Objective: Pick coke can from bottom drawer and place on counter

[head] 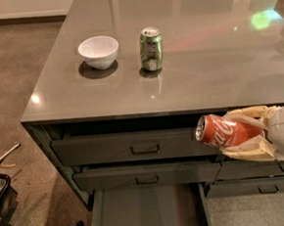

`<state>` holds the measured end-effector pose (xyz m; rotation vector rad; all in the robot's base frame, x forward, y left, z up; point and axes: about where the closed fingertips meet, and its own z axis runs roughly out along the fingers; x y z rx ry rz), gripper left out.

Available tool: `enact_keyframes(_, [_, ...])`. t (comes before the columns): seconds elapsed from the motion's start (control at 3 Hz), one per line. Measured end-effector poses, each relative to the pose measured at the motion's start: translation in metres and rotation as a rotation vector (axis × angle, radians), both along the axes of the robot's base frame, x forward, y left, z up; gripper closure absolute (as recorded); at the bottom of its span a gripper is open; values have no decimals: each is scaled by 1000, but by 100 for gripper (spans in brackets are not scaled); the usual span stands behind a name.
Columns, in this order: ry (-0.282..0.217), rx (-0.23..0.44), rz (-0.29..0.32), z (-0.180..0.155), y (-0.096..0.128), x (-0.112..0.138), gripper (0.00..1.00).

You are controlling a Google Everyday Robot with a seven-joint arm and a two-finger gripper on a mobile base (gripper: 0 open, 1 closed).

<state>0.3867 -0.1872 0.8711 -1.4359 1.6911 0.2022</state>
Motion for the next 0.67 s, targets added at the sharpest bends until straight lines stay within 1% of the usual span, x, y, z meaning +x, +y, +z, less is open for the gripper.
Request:
enact_keyframes(0.33, [-7, 28, 10, -1, -4, 8, 100])
enact_keyframes(0.67, [9, 27, 43, 0, -17, 38, 100])
